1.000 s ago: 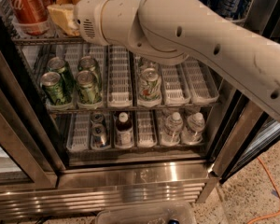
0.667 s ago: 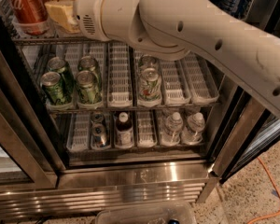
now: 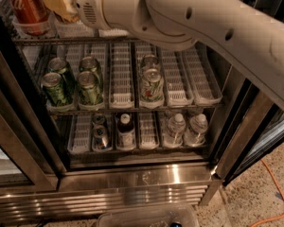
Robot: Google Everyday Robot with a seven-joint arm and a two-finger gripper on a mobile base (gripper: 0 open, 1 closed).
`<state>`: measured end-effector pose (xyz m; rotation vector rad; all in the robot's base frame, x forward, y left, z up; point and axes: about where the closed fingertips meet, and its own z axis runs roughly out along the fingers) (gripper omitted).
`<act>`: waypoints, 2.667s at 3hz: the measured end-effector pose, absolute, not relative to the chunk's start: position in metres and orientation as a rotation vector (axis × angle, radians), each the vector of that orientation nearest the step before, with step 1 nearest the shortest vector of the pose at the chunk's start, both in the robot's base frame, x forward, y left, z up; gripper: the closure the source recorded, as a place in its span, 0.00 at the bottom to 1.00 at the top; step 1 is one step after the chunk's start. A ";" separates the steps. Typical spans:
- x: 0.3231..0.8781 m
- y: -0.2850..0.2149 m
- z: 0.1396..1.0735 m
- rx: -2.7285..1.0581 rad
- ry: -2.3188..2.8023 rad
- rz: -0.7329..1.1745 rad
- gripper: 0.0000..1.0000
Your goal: Pick orange can from middle shelf of fridge
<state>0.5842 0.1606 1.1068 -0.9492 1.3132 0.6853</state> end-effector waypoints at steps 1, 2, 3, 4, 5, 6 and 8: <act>0.580 0.154 1.121 -0.952 1.279 0.673 1.00; 0.566 0.146 1.135 -0.975 1.243 0.674 1.00; 0.547 0.142 1.137 -1.011 1.232 0.693 1.00; 0.530 0.140 1.137 -1.064 1.225 0.701 1.00; 0.517 0.138 1.119 -1.146 1.251 0.714 1.00; 0.507 0.133 1.099 -1.205 1.272 0.737 1.00; 0.486 0.124 1.070 -1.276 1.302 0.783 1.00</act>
Offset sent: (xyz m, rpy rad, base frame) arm -0.0308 -0.0304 0.0397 0.0096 -0.0943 0.0484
